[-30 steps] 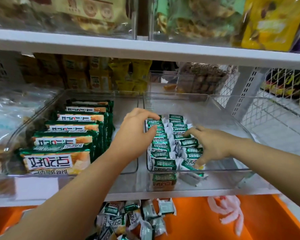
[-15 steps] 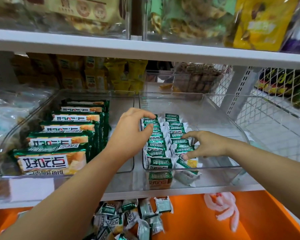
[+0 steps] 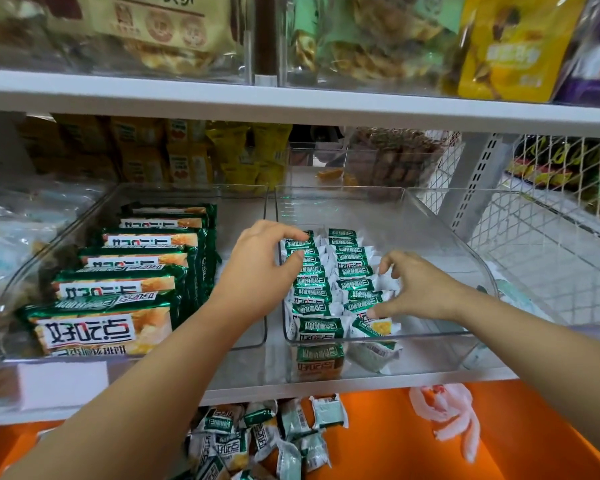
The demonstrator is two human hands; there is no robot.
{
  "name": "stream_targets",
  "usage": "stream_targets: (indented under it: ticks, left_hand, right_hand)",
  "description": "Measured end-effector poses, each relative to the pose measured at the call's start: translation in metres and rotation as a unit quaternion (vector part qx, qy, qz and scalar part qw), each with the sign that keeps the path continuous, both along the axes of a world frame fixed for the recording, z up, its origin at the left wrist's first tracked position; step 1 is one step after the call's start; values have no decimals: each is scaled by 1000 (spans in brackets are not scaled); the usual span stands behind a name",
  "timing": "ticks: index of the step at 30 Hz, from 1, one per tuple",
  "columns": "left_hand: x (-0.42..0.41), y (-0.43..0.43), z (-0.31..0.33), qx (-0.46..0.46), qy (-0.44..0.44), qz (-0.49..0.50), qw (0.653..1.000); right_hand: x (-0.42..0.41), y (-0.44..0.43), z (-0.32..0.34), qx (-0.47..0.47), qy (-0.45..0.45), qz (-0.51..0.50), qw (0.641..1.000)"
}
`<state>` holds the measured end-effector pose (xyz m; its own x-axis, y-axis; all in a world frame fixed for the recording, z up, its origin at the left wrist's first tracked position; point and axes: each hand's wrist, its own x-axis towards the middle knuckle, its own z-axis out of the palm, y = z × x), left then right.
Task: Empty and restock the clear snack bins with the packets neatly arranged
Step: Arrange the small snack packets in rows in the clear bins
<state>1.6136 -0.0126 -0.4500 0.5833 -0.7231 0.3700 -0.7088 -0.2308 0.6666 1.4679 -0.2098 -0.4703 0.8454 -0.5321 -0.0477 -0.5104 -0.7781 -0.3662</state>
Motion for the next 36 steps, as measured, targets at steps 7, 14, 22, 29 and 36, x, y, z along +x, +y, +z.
stream_targets:
  ticks: [7,14,22,29,36]
  left_hand:
    - [-1,1,0,5,0,2,1000]
    - [-1,2,1,-7,-2,-1,1000]
    - [-10,3,15,-21,-90,5,996]
    - [-40,1,52,-17,349,-111,930]
    - [-36,3,47,-99,378,-119,913]
  right_hand:
    - [-7,22,27,96,51,121,987]
    - [6,29,19,-25,194,131,972]
    - [-21,15,62,63,-19,63,996]
    - [-17,52,62,-110,-351,197,909]
    - [-27,69,57,86,-447,65,888]
